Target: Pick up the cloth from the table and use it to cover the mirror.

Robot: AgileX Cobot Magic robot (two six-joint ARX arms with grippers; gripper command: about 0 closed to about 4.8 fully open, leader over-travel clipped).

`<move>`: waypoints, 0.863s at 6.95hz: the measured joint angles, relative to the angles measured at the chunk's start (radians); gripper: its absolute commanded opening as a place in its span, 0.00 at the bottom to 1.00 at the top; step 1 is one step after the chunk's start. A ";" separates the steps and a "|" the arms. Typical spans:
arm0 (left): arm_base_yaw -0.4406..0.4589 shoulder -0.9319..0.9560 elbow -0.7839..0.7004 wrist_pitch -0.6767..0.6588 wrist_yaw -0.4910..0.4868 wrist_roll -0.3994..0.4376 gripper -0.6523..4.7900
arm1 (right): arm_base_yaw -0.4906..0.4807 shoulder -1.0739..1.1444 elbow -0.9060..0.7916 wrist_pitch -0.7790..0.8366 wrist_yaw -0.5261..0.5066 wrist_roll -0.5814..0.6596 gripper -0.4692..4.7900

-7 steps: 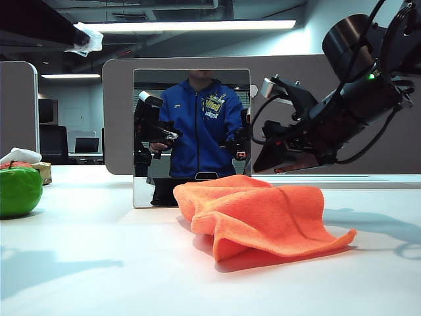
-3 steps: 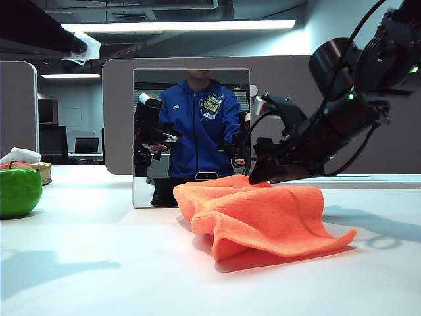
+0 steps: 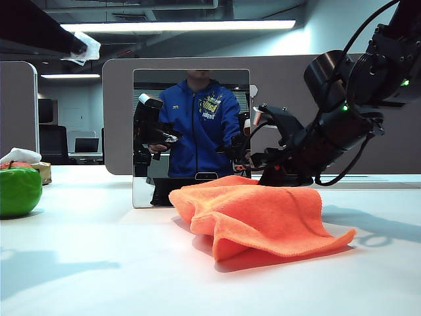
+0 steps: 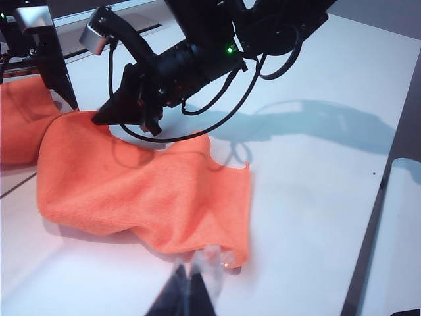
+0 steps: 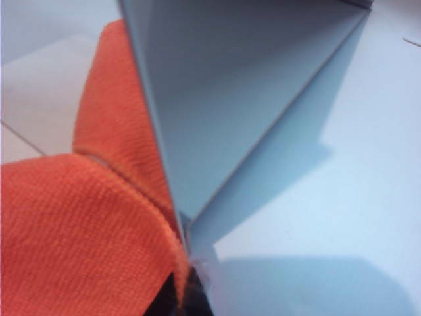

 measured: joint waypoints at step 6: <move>0.000 0.000 0.000 0.000 -0.026 0.002 0.11 | 0.055 -0.192 0.000 -0.105 -0.214 0.005 0.08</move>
